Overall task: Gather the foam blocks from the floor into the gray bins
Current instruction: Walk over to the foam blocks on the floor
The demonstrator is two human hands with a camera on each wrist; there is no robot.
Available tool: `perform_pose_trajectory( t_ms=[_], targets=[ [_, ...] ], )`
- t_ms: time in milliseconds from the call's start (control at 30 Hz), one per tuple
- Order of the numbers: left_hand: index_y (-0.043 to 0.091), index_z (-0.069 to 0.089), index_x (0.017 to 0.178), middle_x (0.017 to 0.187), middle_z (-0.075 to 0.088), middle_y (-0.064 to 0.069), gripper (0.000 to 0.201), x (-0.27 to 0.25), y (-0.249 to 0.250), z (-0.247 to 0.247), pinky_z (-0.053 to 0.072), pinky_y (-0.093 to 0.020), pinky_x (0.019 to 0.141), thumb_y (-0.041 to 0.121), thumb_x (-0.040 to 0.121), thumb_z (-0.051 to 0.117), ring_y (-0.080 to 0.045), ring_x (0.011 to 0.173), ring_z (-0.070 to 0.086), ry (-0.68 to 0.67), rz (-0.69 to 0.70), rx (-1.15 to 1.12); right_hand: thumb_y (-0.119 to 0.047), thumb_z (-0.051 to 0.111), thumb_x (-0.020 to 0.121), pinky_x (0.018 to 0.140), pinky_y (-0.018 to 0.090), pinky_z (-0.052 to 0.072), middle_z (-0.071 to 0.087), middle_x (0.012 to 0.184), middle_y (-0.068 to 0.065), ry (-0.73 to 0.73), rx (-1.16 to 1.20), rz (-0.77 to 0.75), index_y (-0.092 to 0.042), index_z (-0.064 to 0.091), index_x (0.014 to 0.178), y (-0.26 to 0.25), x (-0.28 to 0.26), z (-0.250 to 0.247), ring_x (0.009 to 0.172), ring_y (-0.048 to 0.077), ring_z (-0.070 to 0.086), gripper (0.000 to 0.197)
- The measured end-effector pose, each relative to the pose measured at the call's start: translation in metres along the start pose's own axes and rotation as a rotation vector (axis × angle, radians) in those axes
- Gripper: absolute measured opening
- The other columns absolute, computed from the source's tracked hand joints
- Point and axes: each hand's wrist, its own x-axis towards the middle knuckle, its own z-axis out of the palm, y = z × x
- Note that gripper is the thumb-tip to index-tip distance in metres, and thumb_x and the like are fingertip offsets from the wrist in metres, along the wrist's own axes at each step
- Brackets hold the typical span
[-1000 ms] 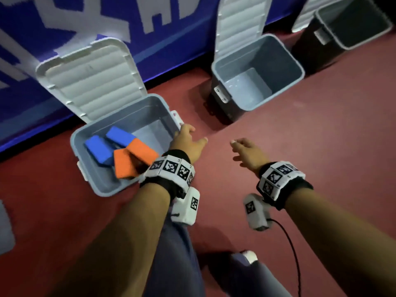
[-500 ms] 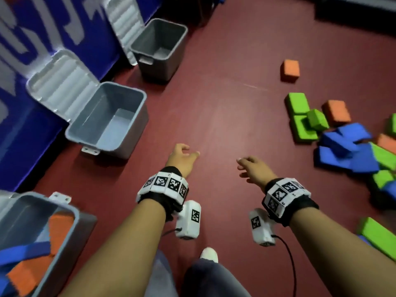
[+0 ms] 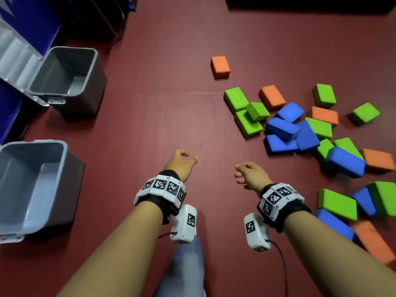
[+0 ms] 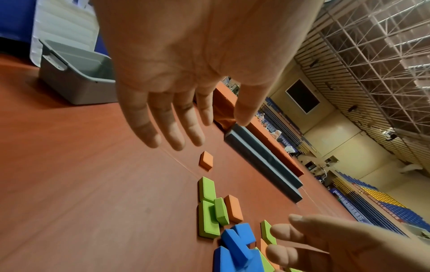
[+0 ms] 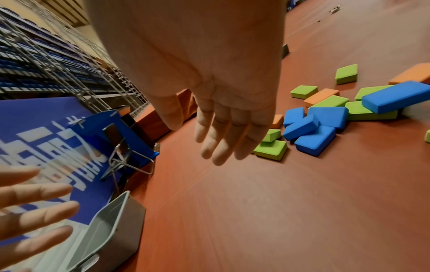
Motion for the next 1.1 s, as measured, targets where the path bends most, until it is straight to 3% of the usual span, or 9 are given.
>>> perform_pose_trajectory(
  t_ms=[200,300,400,600,733,833,900,1000,1100],
  targets=[
    [0.027,0.047,0.078,0.112,0.065,-0.010,0.018,0.089,0.042,0.023,0.046,-0.045,0.097,0.038,0.083,0.060,-0.033,0.108,0.059,-0.066,-0.051,0.045,-0.024,0.049,0.094,0.056,0.024,0.033,0.056,0.073,-0.002,0.043,0.053,0.069,-0.019,0.049,0.080,-0.030,0.069,-0.028,0.057,0.013,0.049,0.014],
    [0.026,0.049,0.077,0.110,0.065,-0.010,0.020,0.117,0.074,0.049,0.046,-0.046,0.097,0.041,0.077,0.061,-0.033,0.109,0.059,-0.136,-0.056,0.064,-0.024,0.050,0.094,0.056,0.024,0.032,0.056,0.072,-0.002,0.051,0.096,0.116,-0.018,0.051,0.083,-0.037,0.095,-0.054,0.057,0.013,0.049,0.012],
    [0.025,0.050,0.076,0.109,0.066,-0.010,0.016,0.144,0.105,0.080,0.047,-0.045,0.097,0.035,0.083,0.061,-0.033,0.107,0.060,-0.192,-0.056,0.099,-0.023,0.050,0.094,0.055,0.024,0.032,0.056,0.072,-0.002,0.091,0.114,0.158,-0.019,0.050,0.079,-0.041,0.125,-0.091,0.057,0.012,0.049,0.015],
    [0.024,0.051,0.074,0.110,0.066,-0.012,0.018,0.214,0.179,0.148,0.045,-0.046,0.098,0.036,0.083,0.061,-0.035,0.109,0.058,-0.205,-0.072,0.110,-0.021,0.051,0.093,0.051,0.022,0.029,0.054,0.069,-0.001,0.121,0.146,0.202,-0.017,0.051,0.087,-0.051,0.217,-0.174,0.054,0.014,0.046,0.008],
    [0.024,0.051,0.073,0.104,0.067,-0.011,0.028,0.270,0.235,0.200,0.047,-0.046,0.096,0.048,0.062,0.057,-0.035,0.108,0.059,-0.185,-0.129,0.103,-0.020,0.051,0.092,0.050,0.021,0.029,0.053,0.070,0.000,0.101,0.160,0.210,-0.018,0.048,0.083,-0.071,0.293,-0.231,0.053,0.014,0.045,0.010],
    [0.022,0.050,0.071,0.096,0.065,-0.013,0.025,0.317,0.264,0.235,0.047,-0.051,0.092,0.045,0.064,0.059,-0.039,0.104,0.060,-0.182,-0.154,0.080,-0.020,0.051,0.093,0.050,0.022,0.028,0.050,0.069,0.001,0.057,0.101,0.211,-0.018,0.046,0.082,-0.088,0.346,-0.265,0.054,0.015,0.043,0.012],
    [0.021,0.050,0.070,0.095,0.065,-0.013,0.030,0.346,0.282,0.249,0.047,-0.057,0.089,0.047,0.058,0.056,-0.036,0.092,0.062,-0.179,-0.178,0.058,-0.018,0.050,0.093,0.050,0.023,0.030,0.050,0.071,0.004,0.038,0.050,0.207,-0.016,0.045,0.080,-0.099,0.381,-0.282,0.056,0.016,0.043,0.014],
    [0.016,0.049,0.064,0.075,0.057,-0.007,0.031,0.379,0.312,0.259,0.049,-0.045,0.074,0.045,0.056,0.054,-0.024,0.074,0.049,-0.170,-0.203,0.015,-0.017,0.051,0.093,0.051,0.022,0.032,0.052,0.074,0.006,-0.004,0.022,0.218,-0.013,0.048,0.087,-0.115,0.429,-0.293,0.058,0.017,0.044,0.008],
    [0.016,0.045,0.061,0.069,0.051,-0.004,0.028,0.422,0.327,0.265,0.035,-0.035,0.068,0.036,0.071,0.061,-0.021,0.069,0.043,-0.161,-0.232,-0.005,-0.016,0.051,0.092,0.049,0.020,0.027,0.047,0.069,0.005,-0.067,-0.003,0.248,-0.014,0.044,0.083,-0.126,0.479,-0.292,0.054,0.018,0.039,0.012]
  ],
)
